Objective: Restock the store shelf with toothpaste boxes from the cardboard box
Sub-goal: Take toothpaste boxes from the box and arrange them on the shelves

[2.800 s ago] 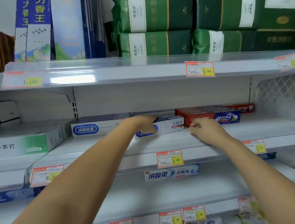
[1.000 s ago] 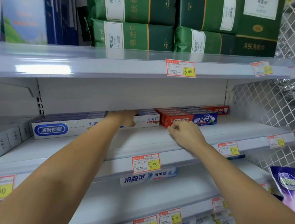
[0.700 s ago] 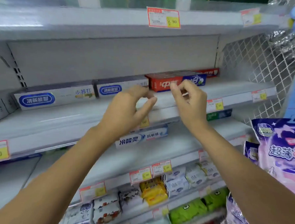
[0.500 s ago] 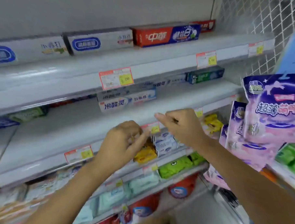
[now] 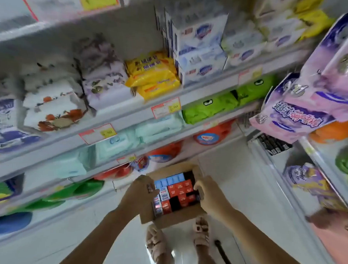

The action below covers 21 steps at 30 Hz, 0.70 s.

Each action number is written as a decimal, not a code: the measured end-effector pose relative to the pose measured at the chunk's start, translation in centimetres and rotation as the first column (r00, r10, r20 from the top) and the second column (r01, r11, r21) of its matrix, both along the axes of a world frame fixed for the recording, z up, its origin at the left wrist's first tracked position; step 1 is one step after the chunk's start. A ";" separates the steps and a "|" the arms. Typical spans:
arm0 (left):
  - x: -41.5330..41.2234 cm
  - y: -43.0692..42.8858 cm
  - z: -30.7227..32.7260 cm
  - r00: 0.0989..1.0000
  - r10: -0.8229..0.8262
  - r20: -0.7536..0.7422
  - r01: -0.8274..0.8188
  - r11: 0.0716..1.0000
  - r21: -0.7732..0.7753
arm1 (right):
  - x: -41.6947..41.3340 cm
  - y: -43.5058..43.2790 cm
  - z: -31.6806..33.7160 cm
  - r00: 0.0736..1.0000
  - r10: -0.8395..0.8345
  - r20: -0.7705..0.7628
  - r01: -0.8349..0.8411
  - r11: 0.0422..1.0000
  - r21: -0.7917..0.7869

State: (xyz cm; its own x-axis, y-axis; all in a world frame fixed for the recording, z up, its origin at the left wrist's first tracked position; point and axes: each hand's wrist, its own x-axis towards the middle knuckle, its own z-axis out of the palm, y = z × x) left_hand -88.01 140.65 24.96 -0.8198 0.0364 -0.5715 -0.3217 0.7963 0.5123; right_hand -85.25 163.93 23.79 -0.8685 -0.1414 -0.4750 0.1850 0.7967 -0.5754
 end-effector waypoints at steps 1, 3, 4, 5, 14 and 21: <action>0.3 -0.2 -2.4 0.999 -0.019 0.028 0.020 0.999 -0.037 | 0.6 -0.5 -2.5 0.999 0.012 0.032 -0.013 1.000 0.005; 0.4 -0.8 -7.4 0.996 -0.038 0.086 0.042 0.998 -0.048 | 1.2 -1.6 -7.2 0.996 0.000 0.088 0.000 1.000 0.004; 0.4 -1.1 -9.5 0.992 -0.040 0.122 0.047 0.998 -0.050 | 1.4 -2.3 -9.4 0.994 -0.016 0.109 0.016 1.000 -0.002; 0.6 -1.4 -11.5 0.991 -0.033 0.126 0.039 0.998 -0.049 | 1.5 -2.9 -11.8 0.991 -0.028 0.132 0.028 1.000 -0.001; 3.1 -6.8 -29.3 0.973 0.183 0.138 -0.168 0.979 -0.114 | 0.2 -7.2 -31.4 0.973 0.164 0.159 -0.185 0.975 0.127; 5.1 -8.0 -35.1 0.994 0.088 0.071 -0.081 0.992 -0.101 | -1.3 -11.1 -40.2 0.804 0.590 0.075 -0.593 0.786 0.175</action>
State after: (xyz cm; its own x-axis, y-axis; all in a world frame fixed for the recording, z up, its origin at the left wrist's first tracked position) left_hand -82.95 132.61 -10.13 -0.7720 -0.0905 -0.6291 -0.4248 0.8098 0.4047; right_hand -86.52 152.81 -16.44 -0.6356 -0.5356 -0.5560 -0.3495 0.8418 -0.4114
